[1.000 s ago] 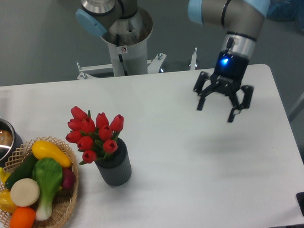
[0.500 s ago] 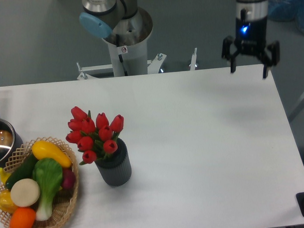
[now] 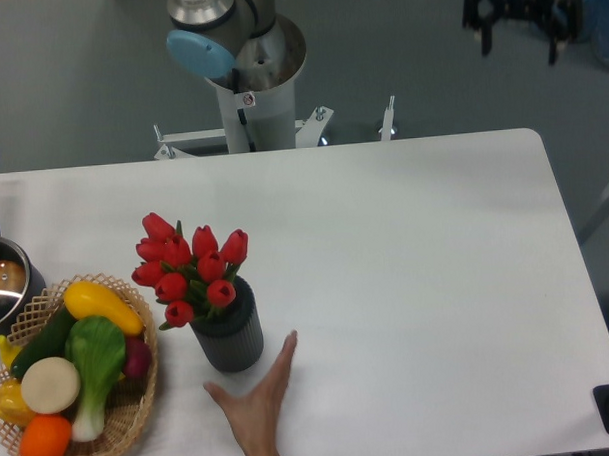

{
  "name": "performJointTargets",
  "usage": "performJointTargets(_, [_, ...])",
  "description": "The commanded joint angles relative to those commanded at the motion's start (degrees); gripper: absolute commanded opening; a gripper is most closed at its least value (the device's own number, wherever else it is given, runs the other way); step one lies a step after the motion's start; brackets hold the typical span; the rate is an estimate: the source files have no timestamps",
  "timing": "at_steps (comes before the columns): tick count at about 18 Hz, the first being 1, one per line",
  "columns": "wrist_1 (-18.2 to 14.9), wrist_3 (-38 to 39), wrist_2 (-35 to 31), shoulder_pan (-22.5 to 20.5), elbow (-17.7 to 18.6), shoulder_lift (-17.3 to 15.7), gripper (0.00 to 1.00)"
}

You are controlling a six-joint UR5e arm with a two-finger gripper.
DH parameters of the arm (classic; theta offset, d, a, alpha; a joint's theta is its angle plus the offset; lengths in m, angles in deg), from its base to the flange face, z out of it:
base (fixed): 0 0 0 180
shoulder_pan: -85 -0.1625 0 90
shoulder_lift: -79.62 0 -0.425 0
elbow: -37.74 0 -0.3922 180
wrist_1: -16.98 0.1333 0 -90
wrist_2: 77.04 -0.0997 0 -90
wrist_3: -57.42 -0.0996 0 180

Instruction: Insert the flowers into the vase

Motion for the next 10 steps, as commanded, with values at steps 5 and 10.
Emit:
performJointTargets(5, [-8.1,-16.2,-0.5,-10.4,-2.0,-2.6,1.0])
performJointTargets(10, [-9.6,-18.3,-2.7,-13.7,-1.7,-3.4,1.0])
